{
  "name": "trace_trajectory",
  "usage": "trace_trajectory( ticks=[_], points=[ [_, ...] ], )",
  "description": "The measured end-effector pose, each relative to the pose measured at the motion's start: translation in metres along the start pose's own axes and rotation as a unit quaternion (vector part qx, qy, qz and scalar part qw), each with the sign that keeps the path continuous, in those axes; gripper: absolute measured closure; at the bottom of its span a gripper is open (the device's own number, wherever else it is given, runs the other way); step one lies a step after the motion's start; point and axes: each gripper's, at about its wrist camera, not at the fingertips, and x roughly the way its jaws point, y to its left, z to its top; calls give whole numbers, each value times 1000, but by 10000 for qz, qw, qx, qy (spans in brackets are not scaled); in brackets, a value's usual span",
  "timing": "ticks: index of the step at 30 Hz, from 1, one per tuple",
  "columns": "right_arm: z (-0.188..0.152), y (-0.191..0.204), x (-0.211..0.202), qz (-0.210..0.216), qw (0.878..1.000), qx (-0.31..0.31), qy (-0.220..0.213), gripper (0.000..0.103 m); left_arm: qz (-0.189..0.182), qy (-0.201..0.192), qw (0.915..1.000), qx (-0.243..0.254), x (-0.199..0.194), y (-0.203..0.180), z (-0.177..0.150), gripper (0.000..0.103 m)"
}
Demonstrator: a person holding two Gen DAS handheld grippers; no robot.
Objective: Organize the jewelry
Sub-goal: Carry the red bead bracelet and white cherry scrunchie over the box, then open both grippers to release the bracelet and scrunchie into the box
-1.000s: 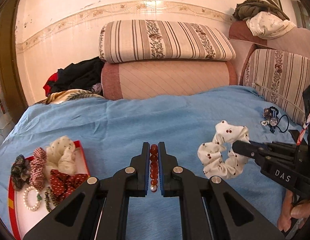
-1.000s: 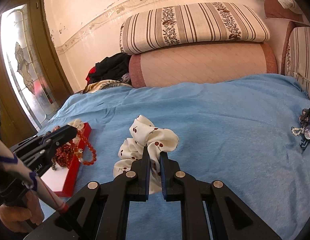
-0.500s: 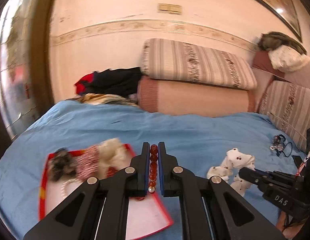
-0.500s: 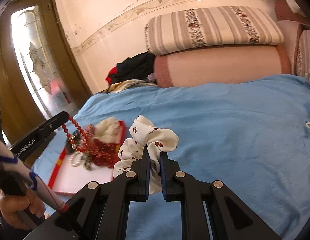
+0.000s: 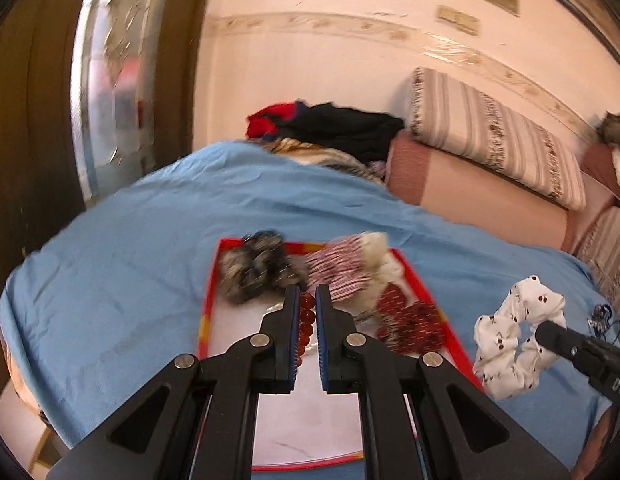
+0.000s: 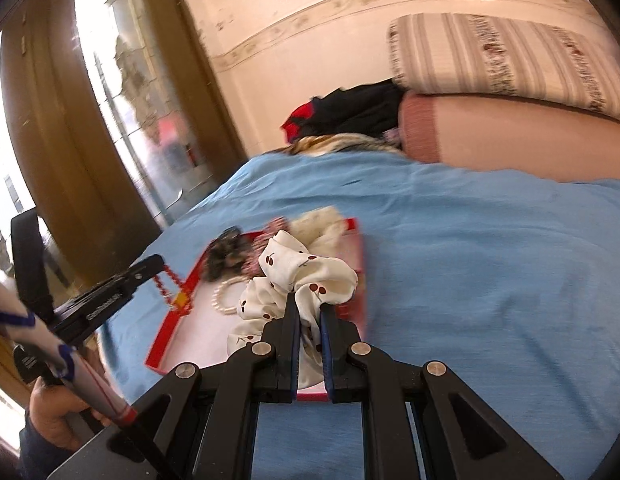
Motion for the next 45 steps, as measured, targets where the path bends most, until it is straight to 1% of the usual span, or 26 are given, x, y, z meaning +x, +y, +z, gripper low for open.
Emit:
trace_trajectory(
  ticks=[2, 8, 12, 17, 28, 45],
  points=[
    [-1, 13, 15, 82, 9999, -93, 119, 93, -23, 139, 9998, -136, 7, 10, -2, 96],
    [-6, 40, 56, 213, 9984, -285, 440, 93, 31, 414, 9990, -189, 26, 21, -8, 96],
    [-11, 45, 75, 234, 9974, -310, 601, 93, 91, 598, 9980, -180, 38, 21, -11, 96],
    [-16, 48, 92, 228, 9963, -319, 762, 93, 183, 736, 9971, -93, 48, 17, -13, 96],
    [-25, 43, 104, 164, 9954, -244, 910, 93, 348, 902, 9951, 186, 58, 4, -20, 96],
    [-29, 39, 119, 34, 9939, -244, 1077, 93, 547, 1227, 9904, 325, 75, 3, -28, 96]
  ],
)
